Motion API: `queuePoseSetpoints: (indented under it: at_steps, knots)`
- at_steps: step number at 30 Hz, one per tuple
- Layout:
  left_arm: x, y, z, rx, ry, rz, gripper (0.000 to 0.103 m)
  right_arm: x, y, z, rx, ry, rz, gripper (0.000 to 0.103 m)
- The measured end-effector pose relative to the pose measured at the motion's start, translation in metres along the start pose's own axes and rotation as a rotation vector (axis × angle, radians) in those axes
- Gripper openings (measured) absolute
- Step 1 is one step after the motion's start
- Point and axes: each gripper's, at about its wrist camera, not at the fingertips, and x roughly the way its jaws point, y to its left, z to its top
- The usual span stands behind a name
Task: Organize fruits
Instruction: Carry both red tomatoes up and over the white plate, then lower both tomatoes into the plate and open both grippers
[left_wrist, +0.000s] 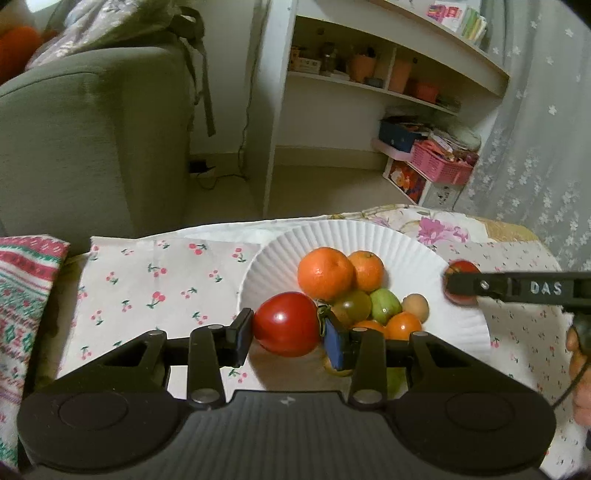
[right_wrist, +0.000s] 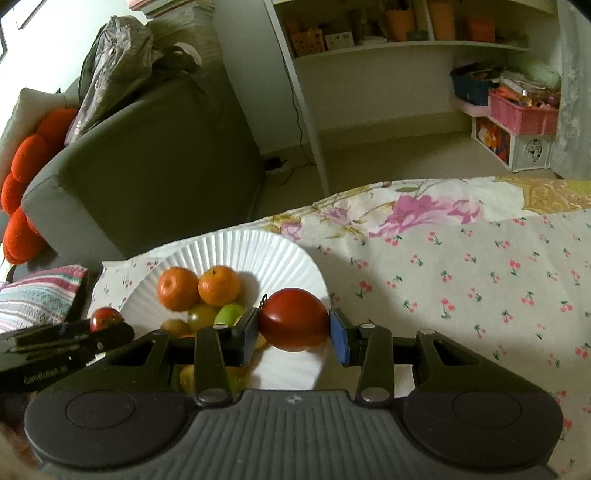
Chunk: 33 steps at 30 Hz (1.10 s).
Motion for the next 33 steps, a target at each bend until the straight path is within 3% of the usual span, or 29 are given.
queuePoseSetpoints:
  at_steps: [12,33]
  knots:
    - [0.014,-0.002,0.004,0.035,-0.003,-0.040,0.040,0.022,0.015,0.004,-0.075,-0.037,-0.001,0.038]
    - [0.020,-0.007,0.003,0.067,-0.007,-0.026,0.041,0.029,0.031,-0.002,-0.160,-0.034,-0.021,0.038]
